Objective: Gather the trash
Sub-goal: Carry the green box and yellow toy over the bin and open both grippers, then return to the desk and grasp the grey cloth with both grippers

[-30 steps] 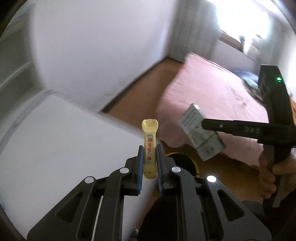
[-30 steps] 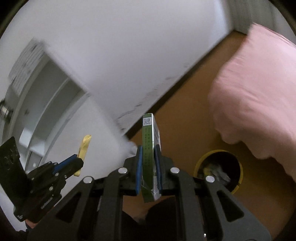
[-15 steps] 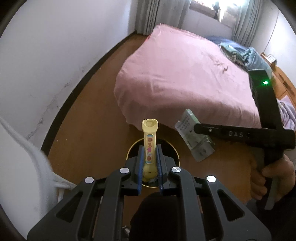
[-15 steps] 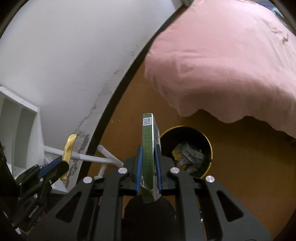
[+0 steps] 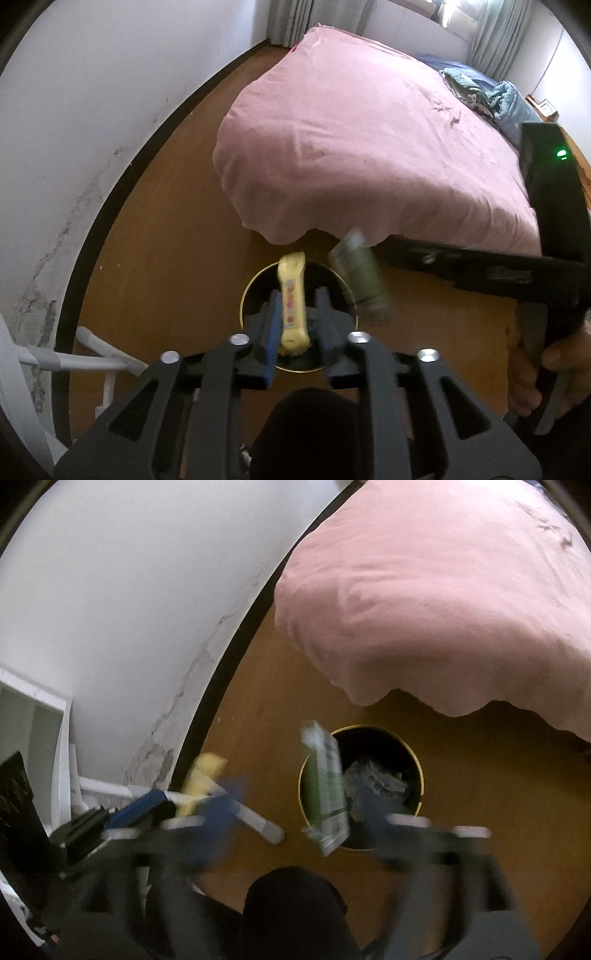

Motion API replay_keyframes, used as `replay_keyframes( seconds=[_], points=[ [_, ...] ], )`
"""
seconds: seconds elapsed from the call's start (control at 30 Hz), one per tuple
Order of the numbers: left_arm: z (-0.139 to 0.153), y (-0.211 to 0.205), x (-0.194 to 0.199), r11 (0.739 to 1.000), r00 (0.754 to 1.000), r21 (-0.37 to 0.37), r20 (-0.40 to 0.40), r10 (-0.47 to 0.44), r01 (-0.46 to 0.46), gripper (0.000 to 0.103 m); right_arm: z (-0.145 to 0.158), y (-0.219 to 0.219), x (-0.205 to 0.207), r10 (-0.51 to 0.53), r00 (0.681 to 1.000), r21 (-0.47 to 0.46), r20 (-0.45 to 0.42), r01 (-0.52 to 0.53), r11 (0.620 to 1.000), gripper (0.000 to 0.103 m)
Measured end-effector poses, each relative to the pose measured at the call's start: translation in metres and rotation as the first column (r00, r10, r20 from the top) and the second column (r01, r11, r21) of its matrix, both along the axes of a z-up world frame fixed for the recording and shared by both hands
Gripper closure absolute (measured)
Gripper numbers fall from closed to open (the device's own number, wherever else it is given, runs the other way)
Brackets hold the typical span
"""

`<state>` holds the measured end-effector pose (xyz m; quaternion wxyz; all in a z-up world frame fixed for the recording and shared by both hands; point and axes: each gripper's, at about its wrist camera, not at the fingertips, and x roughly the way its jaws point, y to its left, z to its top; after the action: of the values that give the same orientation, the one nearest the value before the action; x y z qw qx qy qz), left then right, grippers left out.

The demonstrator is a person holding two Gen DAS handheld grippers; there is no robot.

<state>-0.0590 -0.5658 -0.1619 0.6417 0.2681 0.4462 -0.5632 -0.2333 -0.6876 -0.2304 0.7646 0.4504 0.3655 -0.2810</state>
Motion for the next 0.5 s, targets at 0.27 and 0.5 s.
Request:
replay_keyframes(
  seconds=[0.27, 0.5],
  points=[
    [0.005, 0.001, -0.002, 1.000, 1.000, -0.012, 0.018, 0.016, -0.015, 0.030, 0.007, -0.002, -0.009, -0.028, 1.000, -0.021, 0.001, 0.028, 0.999, 0.023],
    [0.059, 0.034, -0.010, 0.996, 0.988, -0.084, 0.144, 0.050, -0.038, 0.008, 0.036, 0.018, -0.001, 0.009, 0.998, -0.145, -0.056, -0.017, 0.989, 0.016]
  ],
)
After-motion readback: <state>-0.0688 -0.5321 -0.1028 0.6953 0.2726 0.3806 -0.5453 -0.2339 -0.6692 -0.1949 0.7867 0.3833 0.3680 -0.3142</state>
